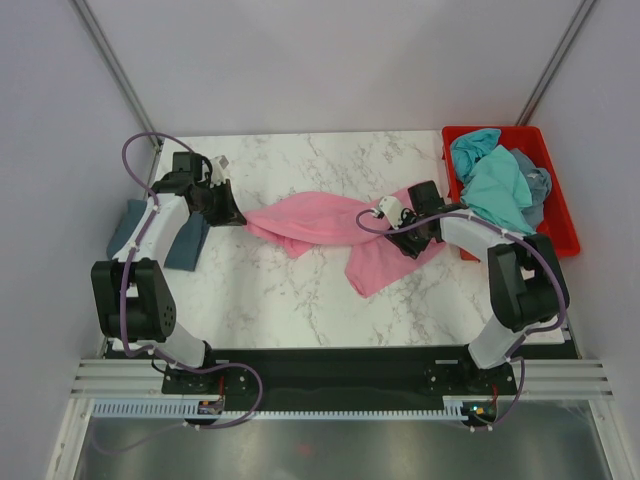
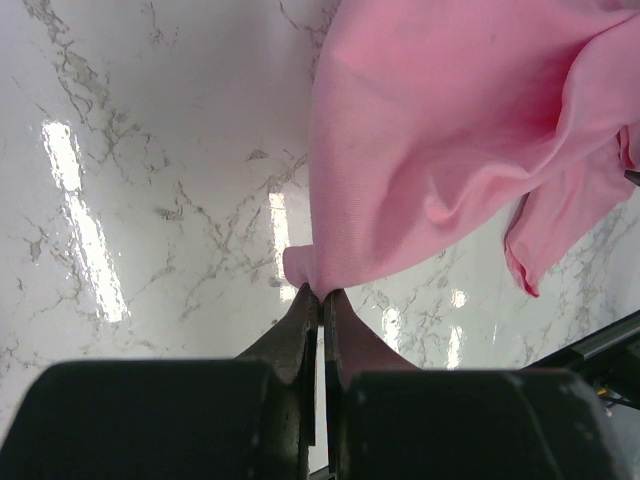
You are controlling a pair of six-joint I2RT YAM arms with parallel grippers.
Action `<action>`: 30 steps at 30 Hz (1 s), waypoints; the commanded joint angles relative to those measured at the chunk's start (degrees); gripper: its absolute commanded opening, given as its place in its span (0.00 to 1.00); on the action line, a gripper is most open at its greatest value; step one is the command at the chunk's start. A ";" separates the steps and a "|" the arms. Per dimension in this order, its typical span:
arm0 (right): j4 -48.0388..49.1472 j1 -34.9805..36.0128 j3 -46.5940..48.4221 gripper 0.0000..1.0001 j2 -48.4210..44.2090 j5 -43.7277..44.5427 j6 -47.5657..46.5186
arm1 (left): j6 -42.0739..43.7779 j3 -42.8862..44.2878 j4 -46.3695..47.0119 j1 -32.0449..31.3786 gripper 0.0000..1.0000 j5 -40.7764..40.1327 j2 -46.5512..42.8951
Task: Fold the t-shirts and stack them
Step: Flatten the tshirt out
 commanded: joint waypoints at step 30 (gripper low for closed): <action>1.04 -0.21 2.76 0.35 2.83 1.21 0.66 | 2.07 1.64 0.41 -0.01 0.02 -0.70 -0.35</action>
